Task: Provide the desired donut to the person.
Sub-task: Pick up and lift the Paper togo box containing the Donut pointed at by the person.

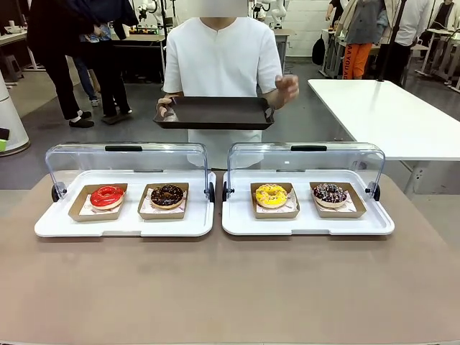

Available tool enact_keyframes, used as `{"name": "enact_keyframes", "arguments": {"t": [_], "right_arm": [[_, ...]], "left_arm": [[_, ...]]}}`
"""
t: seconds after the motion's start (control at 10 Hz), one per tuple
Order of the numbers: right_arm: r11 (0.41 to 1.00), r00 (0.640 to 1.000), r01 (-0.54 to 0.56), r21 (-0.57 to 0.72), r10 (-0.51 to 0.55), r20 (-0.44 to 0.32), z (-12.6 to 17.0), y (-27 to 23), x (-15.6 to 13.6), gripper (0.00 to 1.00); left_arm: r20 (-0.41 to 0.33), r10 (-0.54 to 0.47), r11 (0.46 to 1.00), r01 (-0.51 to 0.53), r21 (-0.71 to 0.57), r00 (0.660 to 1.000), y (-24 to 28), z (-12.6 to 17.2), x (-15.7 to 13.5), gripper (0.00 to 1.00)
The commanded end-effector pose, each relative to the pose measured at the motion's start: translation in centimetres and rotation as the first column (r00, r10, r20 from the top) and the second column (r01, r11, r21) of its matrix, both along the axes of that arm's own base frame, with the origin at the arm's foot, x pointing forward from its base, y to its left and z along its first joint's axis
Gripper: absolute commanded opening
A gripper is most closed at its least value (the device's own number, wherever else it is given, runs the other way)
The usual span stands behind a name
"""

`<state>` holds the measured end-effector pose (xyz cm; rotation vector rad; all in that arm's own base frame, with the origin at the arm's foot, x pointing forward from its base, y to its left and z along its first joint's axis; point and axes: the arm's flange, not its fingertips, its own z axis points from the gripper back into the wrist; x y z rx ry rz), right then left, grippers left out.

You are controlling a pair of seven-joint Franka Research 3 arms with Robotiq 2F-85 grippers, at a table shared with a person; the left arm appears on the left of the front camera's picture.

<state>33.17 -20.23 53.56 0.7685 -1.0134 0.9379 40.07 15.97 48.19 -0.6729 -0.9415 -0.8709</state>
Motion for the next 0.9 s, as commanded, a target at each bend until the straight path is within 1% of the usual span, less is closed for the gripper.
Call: {"name": "enact_keyframes", "arguments": {"t": [0.0,0.8], "right_arm": [[1.0,1.0,-0.004,0.008,0.004,0.003,-0.02,0.01,0.03,1.0],[1.0,1.0,-0.004,0.008,0.004,0.003,-0.02,0.01,0.03,1.0]], "left_arm": [[0.005,0.001,1.0,-0.001,-0.009,1.0,-0.02,0.03,-0.08,1.0],[0.005,0.001,1.0,-0.001,-0.009,1.0,-0.02,0.03,-0.08,1.0]]}}
